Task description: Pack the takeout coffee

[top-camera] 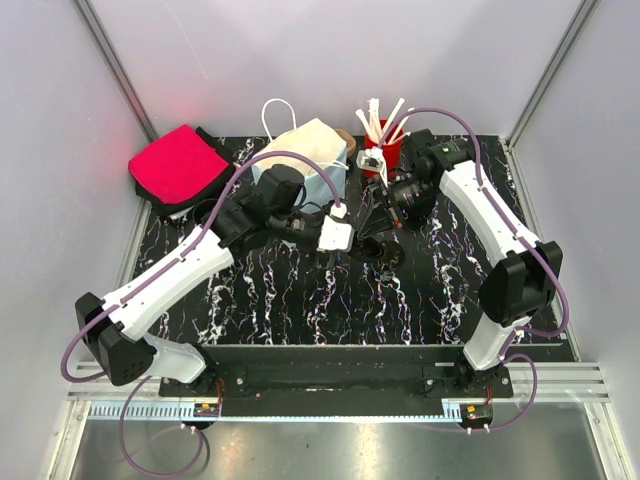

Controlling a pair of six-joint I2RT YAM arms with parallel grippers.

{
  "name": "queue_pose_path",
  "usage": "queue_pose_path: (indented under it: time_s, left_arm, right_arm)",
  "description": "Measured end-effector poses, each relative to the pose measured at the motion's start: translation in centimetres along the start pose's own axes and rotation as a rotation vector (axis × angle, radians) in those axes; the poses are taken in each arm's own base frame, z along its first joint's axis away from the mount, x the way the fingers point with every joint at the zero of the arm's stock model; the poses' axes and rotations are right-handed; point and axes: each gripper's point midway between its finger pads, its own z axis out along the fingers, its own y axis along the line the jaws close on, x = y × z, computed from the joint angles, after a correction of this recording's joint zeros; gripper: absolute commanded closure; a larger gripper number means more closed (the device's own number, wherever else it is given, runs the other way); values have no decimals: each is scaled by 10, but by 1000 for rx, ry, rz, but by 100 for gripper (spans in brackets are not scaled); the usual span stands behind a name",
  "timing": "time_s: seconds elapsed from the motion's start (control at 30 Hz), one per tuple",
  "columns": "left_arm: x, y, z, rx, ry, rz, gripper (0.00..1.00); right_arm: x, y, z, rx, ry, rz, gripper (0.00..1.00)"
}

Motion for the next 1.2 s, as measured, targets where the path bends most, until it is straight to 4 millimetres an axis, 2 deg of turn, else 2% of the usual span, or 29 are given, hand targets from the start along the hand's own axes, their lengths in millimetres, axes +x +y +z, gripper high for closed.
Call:
queue_pose_path:
  time_s: [0.2, 0.57, 0.67, 0.7, 0.73, 0.83, 0.93, 1.03, 1.2]
  left_arm:
    - [3, -1, 5, 10, 7, -13, 31]
    - [3, -2, 11, 18, 4, -19, 67]
    - [2, -2, 12, 16, 1, -15, 69]
    - [2, -2, 12, 15, 1, -17, 69]
    - [2, -2, 12, 16, 2, -21, 69]
    - [3, -3, 14, 18, 7, -43, 69]
    - [4, -4, 14, 21, 8, -64, 68]
    - [4, -5, 14, 21, 8, -81, 69]
    - [7, -10, 14, 25, 13, -115, 77]
  right_arm:
    - [-1, 1, 2, -11, -3, -27, 86]
    - [-2, 3, 5, -22, -4, -59, 85]
    - [-1, 2, 5, -19, -1, -62, 74]
    - [-1, 2, 4, -18, 2, -62, 67]
    - [-1, 2, 4, -16, 4, -63, 55]
    - [-1, 1, 4, -8, 11, -64, 41]
    - [-4, -2, 0, 23, 24, -64, 34]
    - [-8, -4, -9, 71, 34, -53, 32]
    - [-7, -9, -39, 230, 62, -11, 31]
